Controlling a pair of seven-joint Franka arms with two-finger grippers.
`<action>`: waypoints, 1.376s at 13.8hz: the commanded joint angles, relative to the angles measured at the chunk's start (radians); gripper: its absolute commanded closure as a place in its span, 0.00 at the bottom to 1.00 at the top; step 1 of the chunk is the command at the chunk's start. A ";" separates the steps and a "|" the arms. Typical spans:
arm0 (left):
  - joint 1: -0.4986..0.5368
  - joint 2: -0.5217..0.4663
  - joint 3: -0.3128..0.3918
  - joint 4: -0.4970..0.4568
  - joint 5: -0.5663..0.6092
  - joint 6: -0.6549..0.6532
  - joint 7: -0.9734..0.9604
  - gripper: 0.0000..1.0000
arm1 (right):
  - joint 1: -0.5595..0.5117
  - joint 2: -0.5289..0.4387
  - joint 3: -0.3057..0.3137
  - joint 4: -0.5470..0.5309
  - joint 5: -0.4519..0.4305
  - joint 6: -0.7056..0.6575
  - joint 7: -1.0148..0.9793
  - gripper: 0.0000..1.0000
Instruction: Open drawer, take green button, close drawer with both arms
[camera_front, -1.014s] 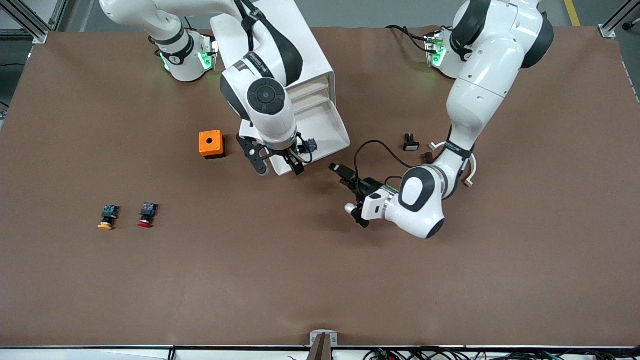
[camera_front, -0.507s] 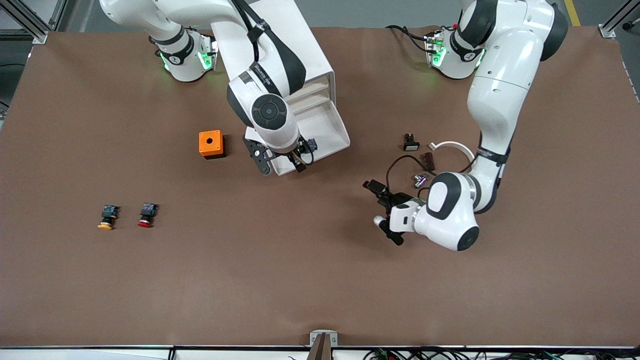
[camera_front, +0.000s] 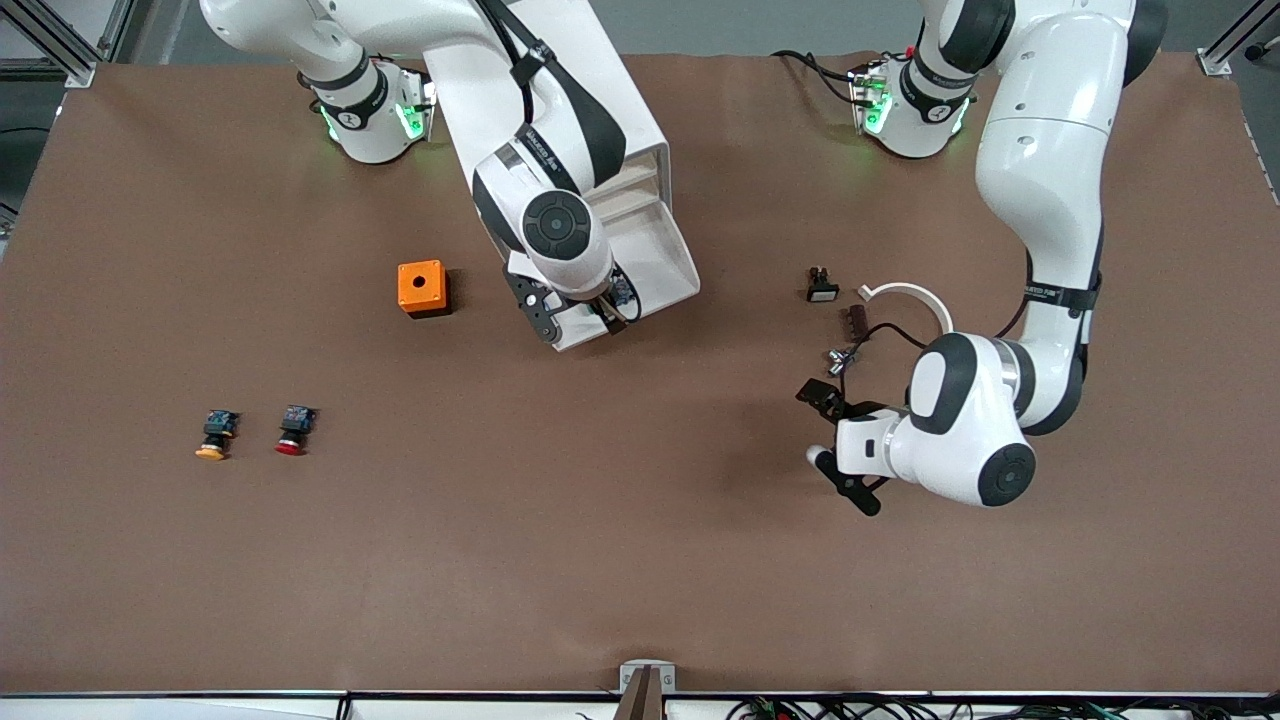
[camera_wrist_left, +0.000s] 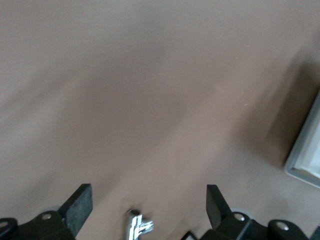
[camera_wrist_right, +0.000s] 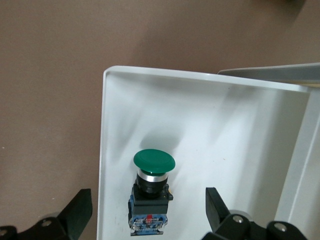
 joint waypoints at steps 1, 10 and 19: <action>-0.020 -0.041 0.050 0.009 0.063 -0.007 -0.014 0.00 | 0.039 0.041 -0.011 0.004 0.024 0.015 0.015 0.00; -0.051 -0.248 0.074 0.006 0.319 -0.012 -0.364 0.00 | 0.057 0.055 -0.011 0.007 0.023 0.030 0.013 0.62; -0.124 -0.262 0.068 0.002 0.340 -0.030 -0.667 0.00 | 0.031 0.049 -0.017 0.209 0.024 -0.196 0.046 0.87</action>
